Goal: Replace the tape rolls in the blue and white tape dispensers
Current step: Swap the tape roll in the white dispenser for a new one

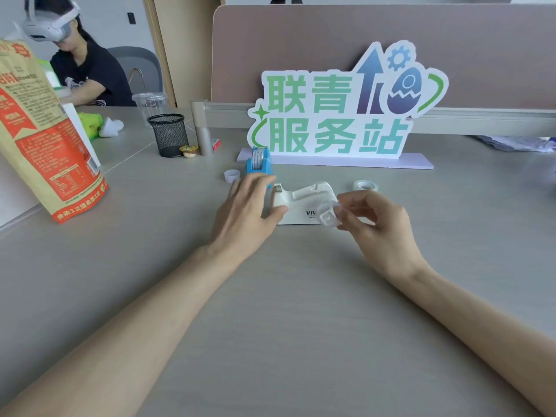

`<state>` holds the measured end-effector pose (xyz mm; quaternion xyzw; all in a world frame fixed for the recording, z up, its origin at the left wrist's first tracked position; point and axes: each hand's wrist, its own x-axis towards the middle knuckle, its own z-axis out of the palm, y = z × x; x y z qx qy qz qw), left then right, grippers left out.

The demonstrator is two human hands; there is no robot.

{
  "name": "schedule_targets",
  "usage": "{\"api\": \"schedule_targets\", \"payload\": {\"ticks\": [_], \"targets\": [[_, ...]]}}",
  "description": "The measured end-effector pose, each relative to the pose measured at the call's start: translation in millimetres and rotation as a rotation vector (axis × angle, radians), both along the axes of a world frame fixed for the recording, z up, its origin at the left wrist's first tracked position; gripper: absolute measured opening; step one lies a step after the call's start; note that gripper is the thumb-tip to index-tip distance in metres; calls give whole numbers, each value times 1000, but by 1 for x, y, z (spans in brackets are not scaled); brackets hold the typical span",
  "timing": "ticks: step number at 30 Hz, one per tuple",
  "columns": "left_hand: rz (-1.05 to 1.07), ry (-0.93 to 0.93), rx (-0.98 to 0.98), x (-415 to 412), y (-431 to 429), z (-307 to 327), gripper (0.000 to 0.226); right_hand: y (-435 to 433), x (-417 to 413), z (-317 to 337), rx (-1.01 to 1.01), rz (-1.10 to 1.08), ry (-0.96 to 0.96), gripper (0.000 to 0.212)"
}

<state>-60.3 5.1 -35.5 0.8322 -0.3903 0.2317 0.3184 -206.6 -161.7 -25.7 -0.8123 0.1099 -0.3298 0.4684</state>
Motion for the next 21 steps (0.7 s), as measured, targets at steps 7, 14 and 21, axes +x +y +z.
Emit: {"api": "schedule_targets", "payload": {"ticks": [7,14,21], "targets": [[-280,-505,131,-36,-8,4,25,-7,3,3,444,99,100,29],[-302,-294,138,-38,-9,0,21,-3,2,2,350,199,147,26],[-253,-198,80,-38,-9,-2,18,-3,2,2,326,188,106,18]]}}
